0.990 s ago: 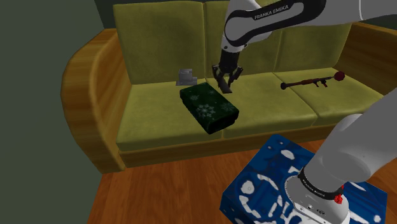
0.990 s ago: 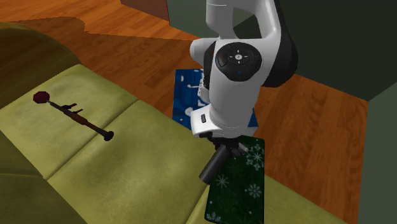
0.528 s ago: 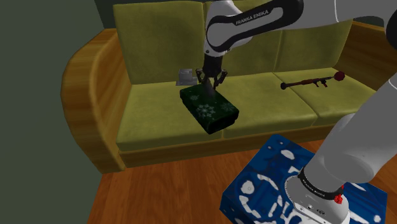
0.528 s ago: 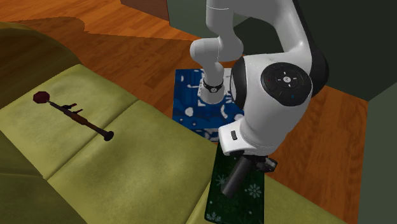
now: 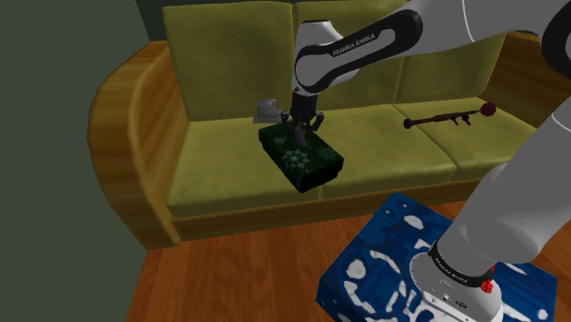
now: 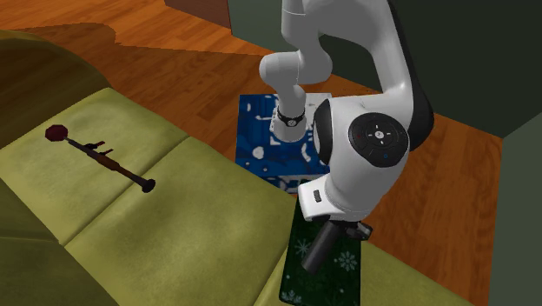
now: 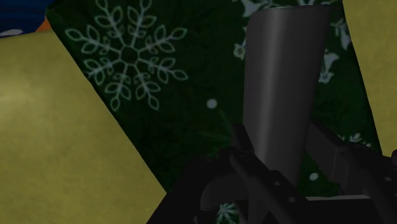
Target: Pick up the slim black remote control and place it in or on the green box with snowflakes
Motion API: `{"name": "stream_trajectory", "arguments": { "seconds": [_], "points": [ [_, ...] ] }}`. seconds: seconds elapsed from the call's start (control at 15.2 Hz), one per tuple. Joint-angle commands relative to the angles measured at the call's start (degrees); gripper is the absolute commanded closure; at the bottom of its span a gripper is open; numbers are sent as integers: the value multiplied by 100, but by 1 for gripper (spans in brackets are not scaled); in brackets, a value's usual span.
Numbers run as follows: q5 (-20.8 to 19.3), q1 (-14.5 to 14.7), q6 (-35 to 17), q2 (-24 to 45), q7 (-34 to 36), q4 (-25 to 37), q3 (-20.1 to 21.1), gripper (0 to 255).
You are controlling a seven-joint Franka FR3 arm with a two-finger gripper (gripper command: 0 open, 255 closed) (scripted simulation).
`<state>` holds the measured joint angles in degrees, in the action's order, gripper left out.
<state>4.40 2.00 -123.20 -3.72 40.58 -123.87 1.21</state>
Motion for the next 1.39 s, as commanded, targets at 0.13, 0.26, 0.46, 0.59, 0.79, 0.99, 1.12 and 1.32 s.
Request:
{"name": "stream_trajectory", "arguments": {
  "seconds": [0.13, 0.26, 0.46, 0.59, 0.79, 0.99, 1.12, 1.32],
  "points": [
    [8, -3, -181, 63, -19, -118, -2, 255],
    [8, -3, -181, 63, -19, -118, -2, 255],
    [8, -4, -181, 63, -19, -118, -1, 255],
    [8, -4, -183, 62, -20, -121, -2, 0],
    [9, -6, -182, 62, -23, -121, -3, 0],
    [1, -10, 8, -24, -15, -17, -8, 0],
    [-13, -22, 385, -177, -8, 206, -20, 0],
    [-18, -26, 533, -230, -6, 302, -25, 0]
  ]
}}
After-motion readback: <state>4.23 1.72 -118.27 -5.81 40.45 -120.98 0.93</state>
